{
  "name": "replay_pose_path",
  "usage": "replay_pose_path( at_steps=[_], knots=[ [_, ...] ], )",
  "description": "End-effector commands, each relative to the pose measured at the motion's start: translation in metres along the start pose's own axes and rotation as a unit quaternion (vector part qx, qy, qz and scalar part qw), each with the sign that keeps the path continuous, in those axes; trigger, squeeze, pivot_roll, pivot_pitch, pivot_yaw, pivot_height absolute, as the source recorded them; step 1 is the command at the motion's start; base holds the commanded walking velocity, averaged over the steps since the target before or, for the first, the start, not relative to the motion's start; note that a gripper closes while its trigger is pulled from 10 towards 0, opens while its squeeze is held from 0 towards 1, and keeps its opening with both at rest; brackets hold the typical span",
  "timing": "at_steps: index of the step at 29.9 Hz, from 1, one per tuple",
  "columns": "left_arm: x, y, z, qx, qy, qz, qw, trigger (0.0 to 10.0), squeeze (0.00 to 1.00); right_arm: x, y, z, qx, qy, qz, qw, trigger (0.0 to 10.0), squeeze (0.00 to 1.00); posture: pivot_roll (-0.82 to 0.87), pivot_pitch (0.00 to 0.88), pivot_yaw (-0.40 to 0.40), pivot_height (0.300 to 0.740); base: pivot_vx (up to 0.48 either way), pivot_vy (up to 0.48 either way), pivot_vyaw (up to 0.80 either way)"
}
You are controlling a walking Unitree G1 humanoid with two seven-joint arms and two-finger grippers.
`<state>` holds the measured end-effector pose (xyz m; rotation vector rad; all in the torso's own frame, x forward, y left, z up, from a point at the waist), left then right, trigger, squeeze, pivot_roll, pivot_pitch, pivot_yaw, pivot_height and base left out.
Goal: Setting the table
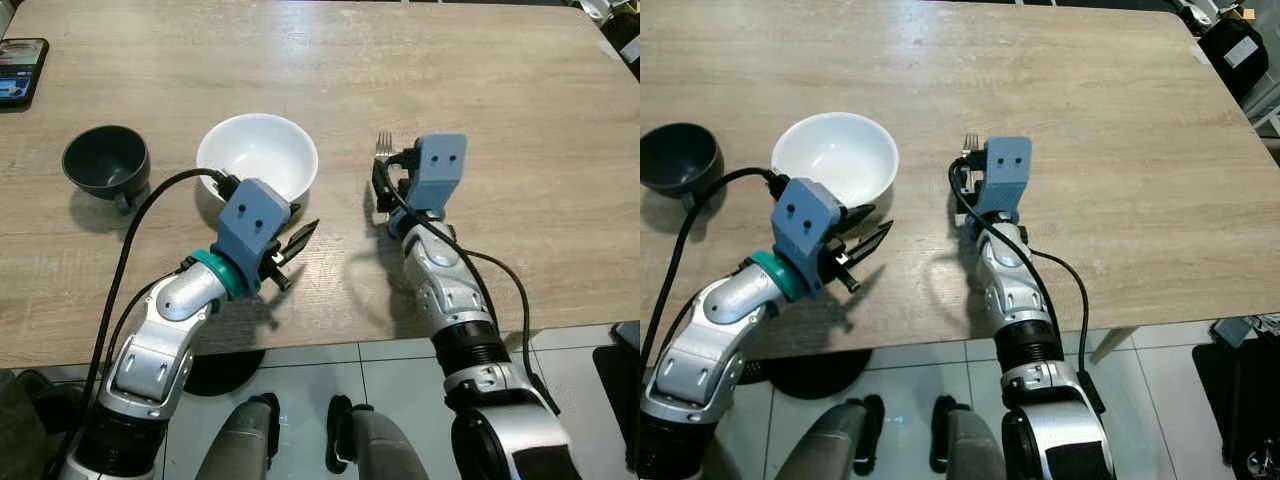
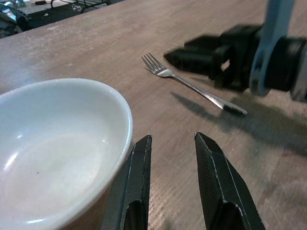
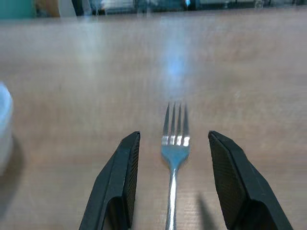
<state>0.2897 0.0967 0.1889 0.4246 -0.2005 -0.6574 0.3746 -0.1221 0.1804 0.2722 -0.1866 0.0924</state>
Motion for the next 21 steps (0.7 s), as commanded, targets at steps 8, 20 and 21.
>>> replay_pose_path(
  at_steps=[8,20,21],
  knots=[
    [0.015,0.028,0.002,-0.029,0.005,0.119,0.992,10.0,0.00,-0.027,-0.044,0.043,0.001,-0.094,-0.061,0.994,10.0,0.00,0.15,0.145,0.005,0.740,0.000,0.000,0.00],
    [0.033,0.038,0.007,-0.029,0.001,0.164,0.986,10.0,0.00,-0.045,-0.072,0.061,0.012,-0.135,-0.127,0.983,10.0,0.00,0.12,0.128,0.034,0.740,0.000,0.000,0.00],
    [0.033,0.038,0.007,-0.029,0.001,0.164,0.986,10.0,0.00,-0.045,-0.072,0.061,0.012,-0.135,-0.127,0.983,10.0,0.00,0.12,0.128,0.034,0.740,0.000,0.000,0.00]
  ],
)
Point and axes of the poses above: a point about 5 cm out from each wrist's last joint towards the gripper, its own x axis pointing out of the wrist towards the gripper, its own z axis along the axis of the wrist's last joint, y = z × x, the point moved 1 cm from there along x, pointing out of the wrist towards the gripper, and after that the axes turned 10 degrees about x, right-handed, at the moved point
